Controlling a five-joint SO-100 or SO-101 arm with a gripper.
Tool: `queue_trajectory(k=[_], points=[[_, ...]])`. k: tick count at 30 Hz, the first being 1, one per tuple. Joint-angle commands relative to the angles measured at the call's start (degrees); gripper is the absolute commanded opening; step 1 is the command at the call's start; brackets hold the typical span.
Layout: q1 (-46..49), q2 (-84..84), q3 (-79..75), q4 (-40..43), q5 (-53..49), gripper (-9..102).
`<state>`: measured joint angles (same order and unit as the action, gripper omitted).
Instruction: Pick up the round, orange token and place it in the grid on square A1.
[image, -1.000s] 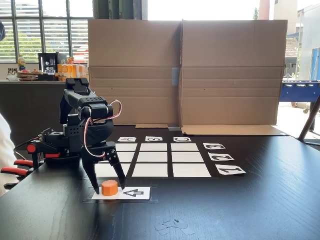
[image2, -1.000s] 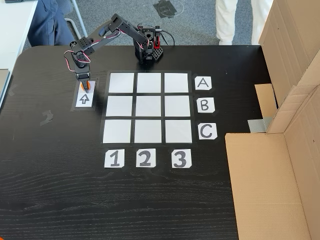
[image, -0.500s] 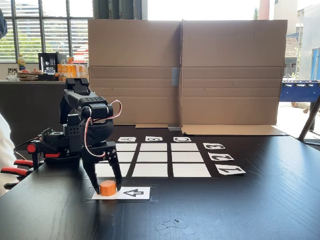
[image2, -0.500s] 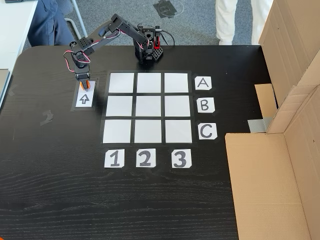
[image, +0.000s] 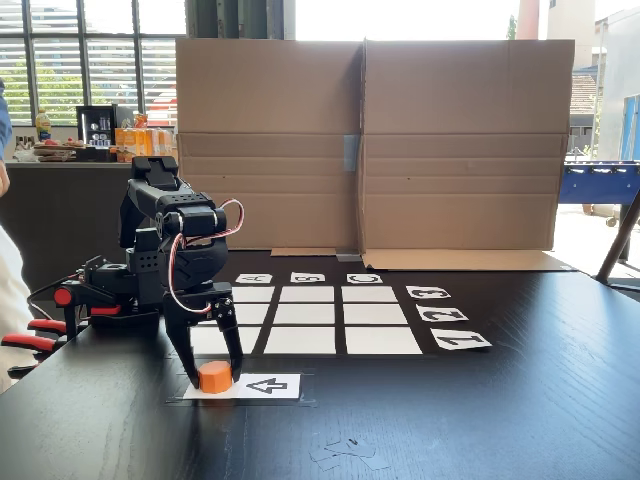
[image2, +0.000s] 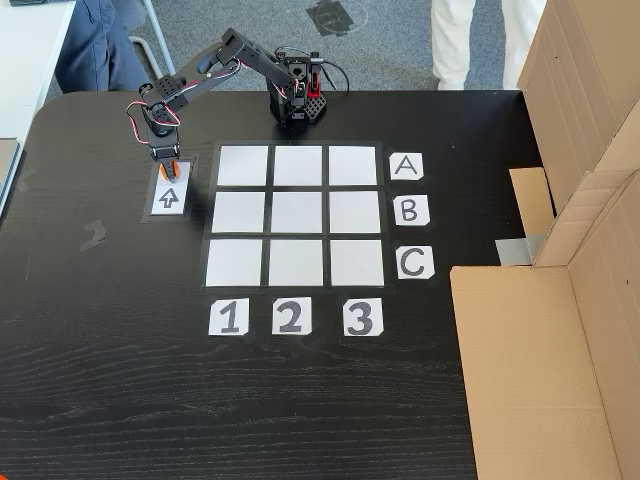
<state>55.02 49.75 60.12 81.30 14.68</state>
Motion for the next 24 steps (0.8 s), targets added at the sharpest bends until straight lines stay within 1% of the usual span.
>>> queue_trajectory(k=[1,14,24], points=[[0.09,2.64,-2.37,0.53,0.44,9],[1.14,13.27,-1.85,6.15,0.18,8],[1.41,24.96,5.27,6.68,0.09,8]])
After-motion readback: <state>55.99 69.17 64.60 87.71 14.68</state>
